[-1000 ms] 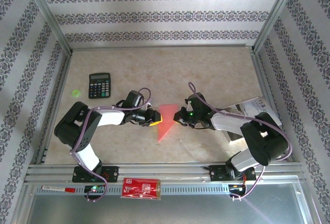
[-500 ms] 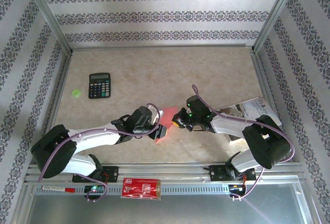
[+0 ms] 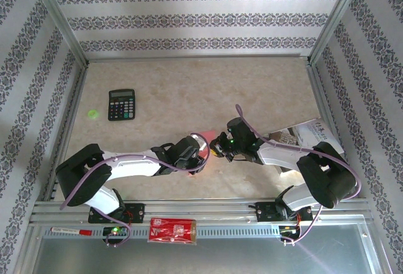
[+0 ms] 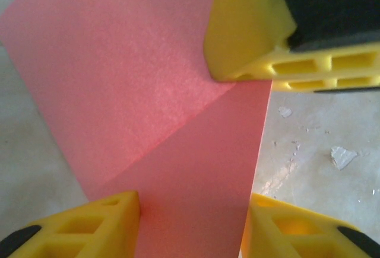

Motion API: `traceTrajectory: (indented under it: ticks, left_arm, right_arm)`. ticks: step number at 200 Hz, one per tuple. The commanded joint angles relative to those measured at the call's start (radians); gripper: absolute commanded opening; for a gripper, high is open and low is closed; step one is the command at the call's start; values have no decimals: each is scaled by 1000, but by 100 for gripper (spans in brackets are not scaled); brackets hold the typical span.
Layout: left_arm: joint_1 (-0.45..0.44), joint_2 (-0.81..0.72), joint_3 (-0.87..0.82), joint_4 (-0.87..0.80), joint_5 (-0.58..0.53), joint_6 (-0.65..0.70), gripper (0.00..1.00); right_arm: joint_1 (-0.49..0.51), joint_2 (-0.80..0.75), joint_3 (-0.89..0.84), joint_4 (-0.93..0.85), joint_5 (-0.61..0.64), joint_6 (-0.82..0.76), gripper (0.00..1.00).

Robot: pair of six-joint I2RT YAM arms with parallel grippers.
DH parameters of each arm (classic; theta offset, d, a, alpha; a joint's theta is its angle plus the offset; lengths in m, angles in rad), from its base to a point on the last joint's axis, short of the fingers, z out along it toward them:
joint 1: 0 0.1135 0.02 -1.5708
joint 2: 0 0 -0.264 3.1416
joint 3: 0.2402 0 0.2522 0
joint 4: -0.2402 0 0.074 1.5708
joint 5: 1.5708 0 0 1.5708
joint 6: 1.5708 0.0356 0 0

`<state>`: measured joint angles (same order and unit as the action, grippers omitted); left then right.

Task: Fold a paper plane with a square sheet of paper (pick it up from the middle)
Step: Fold the wing for the fifth time at the center of the table.

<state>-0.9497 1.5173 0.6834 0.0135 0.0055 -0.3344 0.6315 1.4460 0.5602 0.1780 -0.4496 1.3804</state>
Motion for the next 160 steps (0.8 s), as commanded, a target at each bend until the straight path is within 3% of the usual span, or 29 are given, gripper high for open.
traceTrajectory:
  ticks: [1, 79, 160]
  left_arm:
    - [-17, 10, 23, -41, -69, 42, 42]
    - [-20, 24, 31, -29, -39, 38, 26]
    - [-21, 34, 42, -49, -46, 48, 15]
  right_arm:
    - [10, -18, -13, 26, 10, 19, 0]
    - [14, 12, -8, 34, 4, 18, 1]
    - [15, 17, -8, 39, -1, 17, 3]
